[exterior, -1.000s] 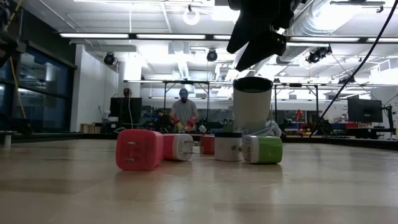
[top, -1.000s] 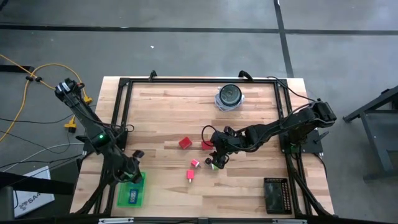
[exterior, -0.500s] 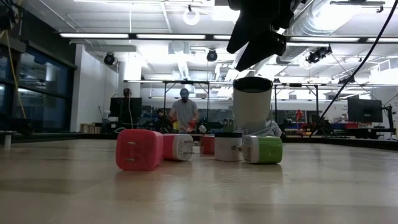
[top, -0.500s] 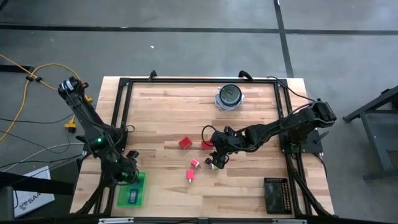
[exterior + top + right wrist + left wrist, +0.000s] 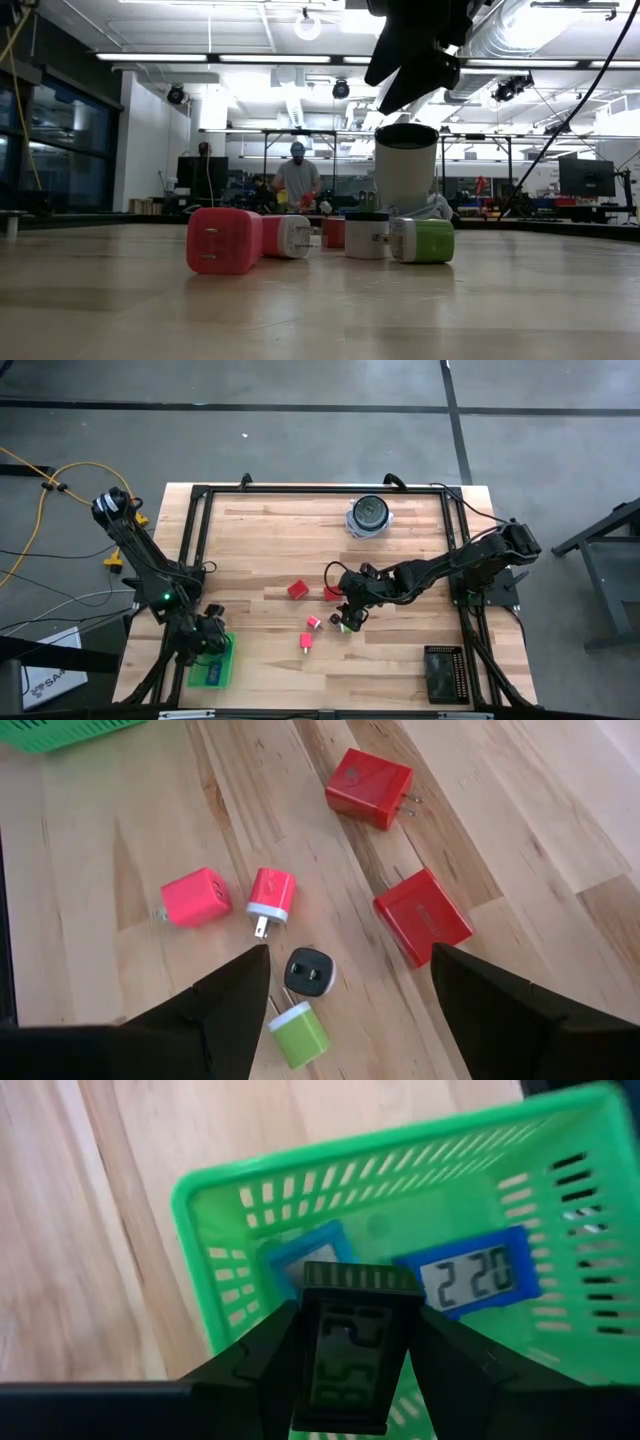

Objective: Pick & Place Office items
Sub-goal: Put the black digital timer into the green bin, then put the left red charger adapter into the black bin

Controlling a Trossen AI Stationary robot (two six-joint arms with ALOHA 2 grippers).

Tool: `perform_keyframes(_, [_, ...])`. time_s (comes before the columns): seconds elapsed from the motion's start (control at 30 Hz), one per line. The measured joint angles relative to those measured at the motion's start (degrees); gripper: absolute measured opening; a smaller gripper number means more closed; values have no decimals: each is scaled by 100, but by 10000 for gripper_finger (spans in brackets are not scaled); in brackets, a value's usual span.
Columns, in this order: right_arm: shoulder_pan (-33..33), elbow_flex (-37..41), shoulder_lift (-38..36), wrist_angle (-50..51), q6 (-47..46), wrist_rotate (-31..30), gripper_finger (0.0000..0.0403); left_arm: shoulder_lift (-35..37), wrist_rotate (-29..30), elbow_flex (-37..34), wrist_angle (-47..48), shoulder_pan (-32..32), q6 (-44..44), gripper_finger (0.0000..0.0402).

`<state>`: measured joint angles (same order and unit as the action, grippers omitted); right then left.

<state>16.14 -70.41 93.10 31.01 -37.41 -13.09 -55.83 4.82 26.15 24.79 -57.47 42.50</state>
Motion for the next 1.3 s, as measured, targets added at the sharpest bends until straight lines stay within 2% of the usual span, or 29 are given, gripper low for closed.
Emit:
perform_keyframes(0.27, [-2, 0, 0, 0, 11, -1, 264, 11, 0, 0, -148, 0, 0, 188])
perform_keyframes(1.3, [-2, -1, 0, 1, 11, -1, 264, 62, -83, 0, -362, 0, -26, 191])
